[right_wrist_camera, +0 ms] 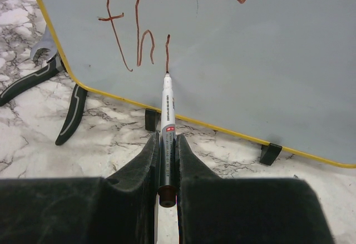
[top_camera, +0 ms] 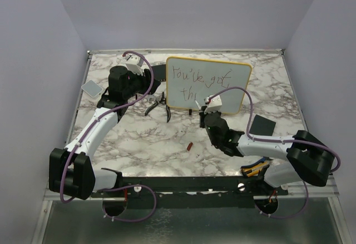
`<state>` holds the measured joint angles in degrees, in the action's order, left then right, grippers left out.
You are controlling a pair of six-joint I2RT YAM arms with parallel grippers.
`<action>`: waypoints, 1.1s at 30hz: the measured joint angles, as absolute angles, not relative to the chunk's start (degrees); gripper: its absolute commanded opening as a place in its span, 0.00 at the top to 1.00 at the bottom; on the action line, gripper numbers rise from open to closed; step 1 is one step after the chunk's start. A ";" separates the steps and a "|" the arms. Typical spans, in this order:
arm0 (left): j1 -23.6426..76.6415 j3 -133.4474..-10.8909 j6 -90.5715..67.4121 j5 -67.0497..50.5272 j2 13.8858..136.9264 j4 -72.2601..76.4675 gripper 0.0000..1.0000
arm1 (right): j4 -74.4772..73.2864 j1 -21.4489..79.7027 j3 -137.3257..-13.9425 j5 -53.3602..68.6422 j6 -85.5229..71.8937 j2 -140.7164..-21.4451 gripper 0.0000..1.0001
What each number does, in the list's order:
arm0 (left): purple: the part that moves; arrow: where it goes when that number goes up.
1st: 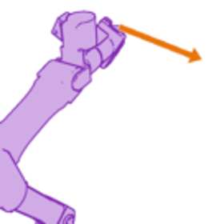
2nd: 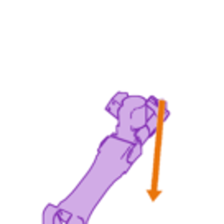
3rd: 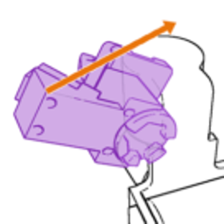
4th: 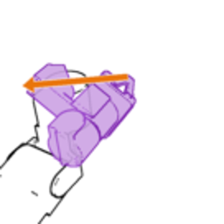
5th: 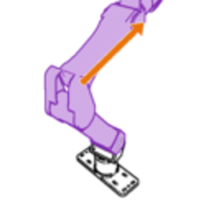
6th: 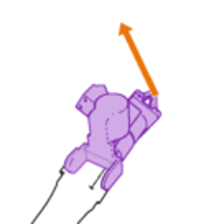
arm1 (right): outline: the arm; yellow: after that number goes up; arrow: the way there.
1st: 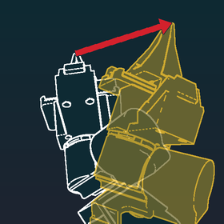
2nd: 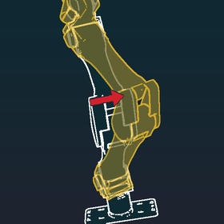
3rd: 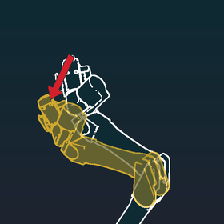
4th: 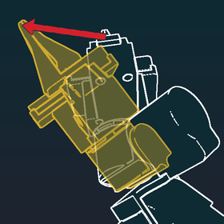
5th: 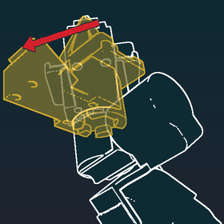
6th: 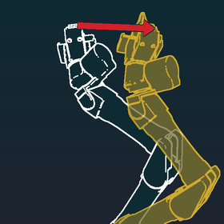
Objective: Write a sentence on the whiteboard
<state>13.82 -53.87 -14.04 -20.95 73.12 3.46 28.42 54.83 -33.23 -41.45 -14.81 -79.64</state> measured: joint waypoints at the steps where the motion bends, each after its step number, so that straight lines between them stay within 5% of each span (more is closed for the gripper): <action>1: 13.82 -53.87 -14.04 -20.95 73.10 3.46 0.52 | 28.27 54.83 -33.23 -41.43 -14.92 -79.64 0.99; 33: 13.82 -53.87 -14.04 -20.93 73.08 3.46 0.52 | 35.05 55.07 -34.52 -43.03 -4.38 -77.60 0.99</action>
<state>13.82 -53.87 -14.04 -20.93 73.08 3.46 35.05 55.07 -34.52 -43.03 -4.38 -77.60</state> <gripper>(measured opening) 0.483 0.117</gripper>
